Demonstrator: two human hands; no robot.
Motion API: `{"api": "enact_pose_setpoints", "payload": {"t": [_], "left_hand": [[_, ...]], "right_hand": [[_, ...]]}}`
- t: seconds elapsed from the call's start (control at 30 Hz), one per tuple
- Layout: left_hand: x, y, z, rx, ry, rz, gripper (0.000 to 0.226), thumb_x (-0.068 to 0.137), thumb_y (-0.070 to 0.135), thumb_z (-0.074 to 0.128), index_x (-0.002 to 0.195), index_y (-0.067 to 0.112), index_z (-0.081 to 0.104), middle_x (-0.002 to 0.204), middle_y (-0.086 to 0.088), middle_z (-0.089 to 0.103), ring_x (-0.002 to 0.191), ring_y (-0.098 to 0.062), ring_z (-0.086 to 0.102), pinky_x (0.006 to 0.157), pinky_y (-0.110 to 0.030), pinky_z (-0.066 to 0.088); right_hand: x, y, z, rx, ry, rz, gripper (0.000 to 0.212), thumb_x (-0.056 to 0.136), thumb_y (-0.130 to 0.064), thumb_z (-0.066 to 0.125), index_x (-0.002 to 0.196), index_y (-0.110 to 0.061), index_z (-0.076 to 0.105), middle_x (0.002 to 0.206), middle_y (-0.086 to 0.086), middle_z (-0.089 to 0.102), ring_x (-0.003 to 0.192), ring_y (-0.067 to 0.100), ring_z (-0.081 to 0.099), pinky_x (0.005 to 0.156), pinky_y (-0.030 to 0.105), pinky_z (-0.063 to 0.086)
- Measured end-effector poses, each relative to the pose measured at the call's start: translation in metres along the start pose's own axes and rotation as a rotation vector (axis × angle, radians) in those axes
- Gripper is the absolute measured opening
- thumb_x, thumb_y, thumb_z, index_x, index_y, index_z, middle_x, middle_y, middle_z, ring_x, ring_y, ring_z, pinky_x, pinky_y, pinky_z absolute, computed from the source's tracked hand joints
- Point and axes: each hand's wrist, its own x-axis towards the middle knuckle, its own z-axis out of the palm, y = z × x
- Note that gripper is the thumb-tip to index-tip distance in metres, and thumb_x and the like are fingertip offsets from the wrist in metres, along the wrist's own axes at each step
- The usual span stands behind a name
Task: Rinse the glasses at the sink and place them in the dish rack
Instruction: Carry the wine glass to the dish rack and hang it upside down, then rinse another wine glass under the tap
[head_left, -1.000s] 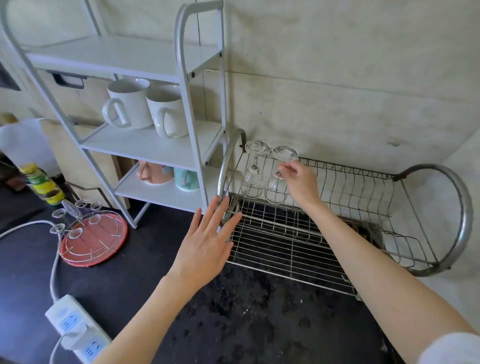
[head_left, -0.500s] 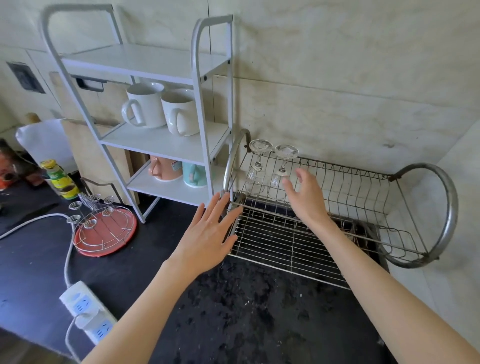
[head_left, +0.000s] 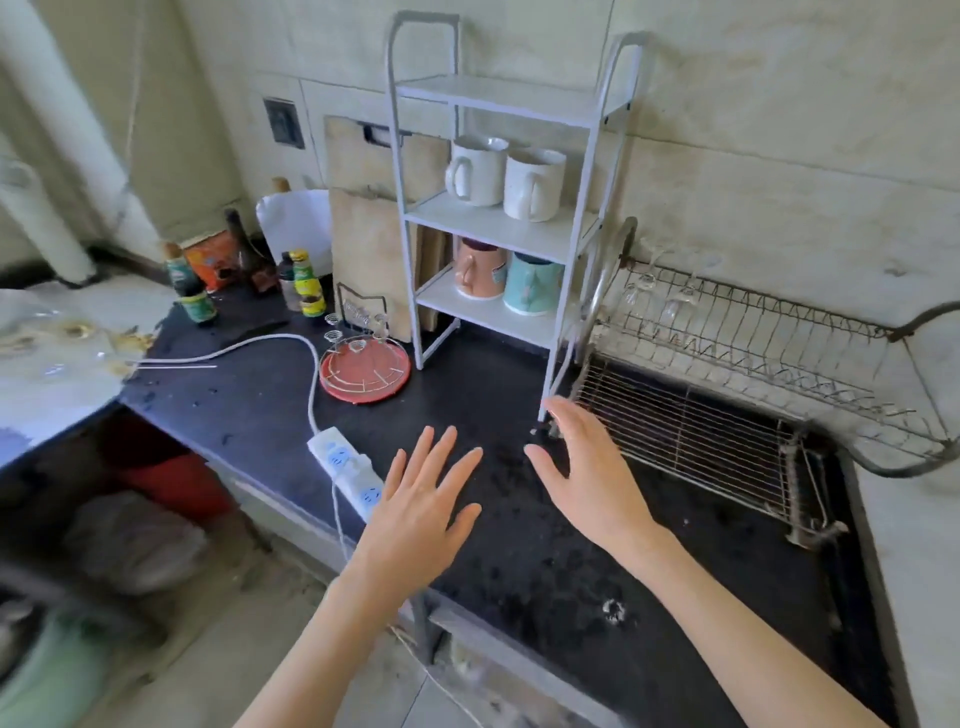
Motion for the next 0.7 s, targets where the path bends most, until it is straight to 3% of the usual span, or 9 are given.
{"api": "enact_pose_setpoints", "payload": {"t": [0.07,0.13,0.27,0.53,0.7], "left_hand": [[-0.047,-0.019,-0.007,0.031,-0.004,-0.057,0.055,0.091,0.038,0.052,0.142,0.025,0.033,0.152,-0.006,0.023,0.141,-0.032,0.017,0.11,-0.046,0.012],[-0.097,-0.042,-0.016,0.068,0.002,-0.142,0.055,0.085,0.036,0.061,0.135,0.023,0.043,0.145,-0.011,0.039,0.134,-0.035,0.035,0.104,-0.049,0.026],[-0.188,-0.089,-0.039,0.096,0.019,-0.366,0.05,0.084,0.044,0.039,0.129,0.023,0.046,0.135,-0.012,0.051,0.124,-0.037,0.047,0.091,-0.053,0.043],[-0.326,-0.181,-0.082,0.139,0.101,-0.792,0.057,0.087,0.049,0.031,0.135,0.021,0.046,0.143,-0.011,0.042,0.133,-0.036,0.035,0.103,-0.047,0.026],[-0.371,-0.251,-0.101,0.143,0.136,-0.96,0.057,0.086,0.05,0.033,0.132,0.02,0.05,0.139,-0.011,0.047,0.13,-0.036,0.039,0.099,-0.051,0.035]], "right_hand": [[-0.02,-0.034,0.022,0.002,-0.063,-0.07,0.057,0.095,-0.04,0.045,0.146,-0.019,0.029,0.151,-0.001,0.03,0.14,0.011,0.025,0.115,0.025,0.018],[-0.038,-0.07,0.046,0.01,-0.127,-0.161,0.056,0.095,-0.04,0.046,0.145,-0.017,0.033,0.151,0.001,0.032,0.14,0.016,0.027,0.117,0.032,0.018],[-0.059,-0.147,0.093,0.057,-0.192,-0.345,0.06,0.088,-0.048,0.039,0.132,-0.009,0.05,0.135,0.009,0.051,0.124,0.027,0.049,0.108,0.044,0.036],[-0.059,-0.305,0.184,0.149,-0.364,-0.643,0.063,0.087,-0.052,0.036,0.138,-0.015,0.045,0.142,0.006,0.046,0.133,0.022,0.041,0.113,0.044,0.029],[-0.031,-0.389,0.246,0.171,-0.443,-0.762,0.065,0.087,-0.054,0.034,0.139,-0.016,0.043,0.144,0.005,0.044,0.134,0.021,0.039,0.114,0.042,0.027]]}}
